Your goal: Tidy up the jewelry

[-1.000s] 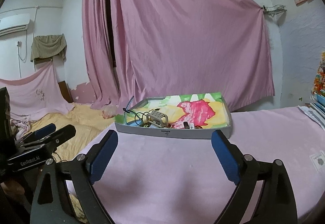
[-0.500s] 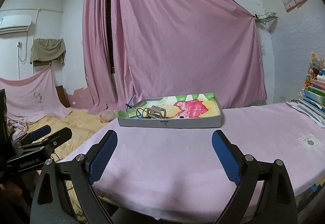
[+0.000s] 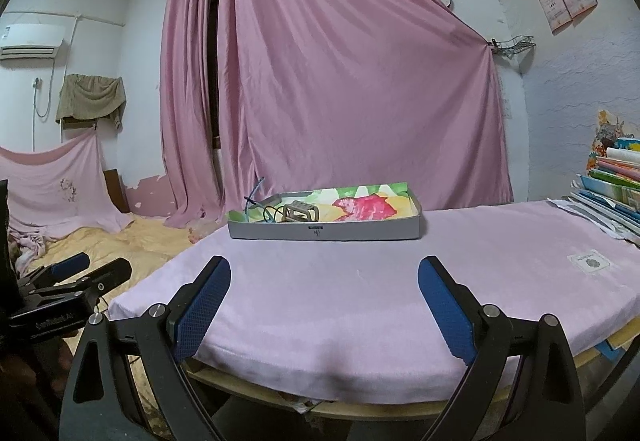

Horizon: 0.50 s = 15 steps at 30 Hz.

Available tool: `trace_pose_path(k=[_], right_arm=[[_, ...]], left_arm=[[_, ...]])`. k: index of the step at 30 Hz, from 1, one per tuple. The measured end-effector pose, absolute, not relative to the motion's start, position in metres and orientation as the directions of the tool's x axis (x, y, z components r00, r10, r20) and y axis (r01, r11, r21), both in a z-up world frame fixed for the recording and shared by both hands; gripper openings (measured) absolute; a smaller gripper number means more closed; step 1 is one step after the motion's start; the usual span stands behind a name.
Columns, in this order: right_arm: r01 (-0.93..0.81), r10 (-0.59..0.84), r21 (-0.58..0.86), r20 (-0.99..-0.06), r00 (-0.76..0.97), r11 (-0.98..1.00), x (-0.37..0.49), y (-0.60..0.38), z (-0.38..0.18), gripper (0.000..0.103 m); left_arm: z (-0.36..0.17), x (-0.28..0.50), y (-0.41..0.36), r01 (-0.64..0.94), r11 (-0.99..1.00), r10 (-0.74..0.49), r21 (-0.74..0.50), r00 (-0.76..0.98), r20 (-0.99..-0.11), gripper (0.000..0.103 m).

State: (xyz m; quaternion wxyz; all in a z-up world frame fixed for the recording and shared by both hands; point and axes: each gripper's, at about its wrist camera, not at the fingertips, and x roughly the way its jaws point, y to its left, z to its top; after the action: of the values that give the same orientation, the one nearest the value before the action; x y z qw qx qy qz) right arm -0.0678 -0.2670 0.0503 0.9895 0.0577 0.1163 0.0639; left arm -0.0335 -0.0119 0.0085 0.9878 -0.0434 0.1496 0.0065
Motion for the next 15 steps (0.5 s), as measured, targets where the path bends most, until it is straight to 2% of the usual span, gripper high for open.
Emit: trace_pose_path(k=[15], right_arm=[[-0.093, 0.120, 0.113, -0.254, 0.960, 0.989, -0.059, -0.265, 0.034, 0.093]], left_arm=[[-0.008, -0.037, -0.008, -0.033, 0.995, 0.004, -0.095, 0.955, -0.296, 0.102]])
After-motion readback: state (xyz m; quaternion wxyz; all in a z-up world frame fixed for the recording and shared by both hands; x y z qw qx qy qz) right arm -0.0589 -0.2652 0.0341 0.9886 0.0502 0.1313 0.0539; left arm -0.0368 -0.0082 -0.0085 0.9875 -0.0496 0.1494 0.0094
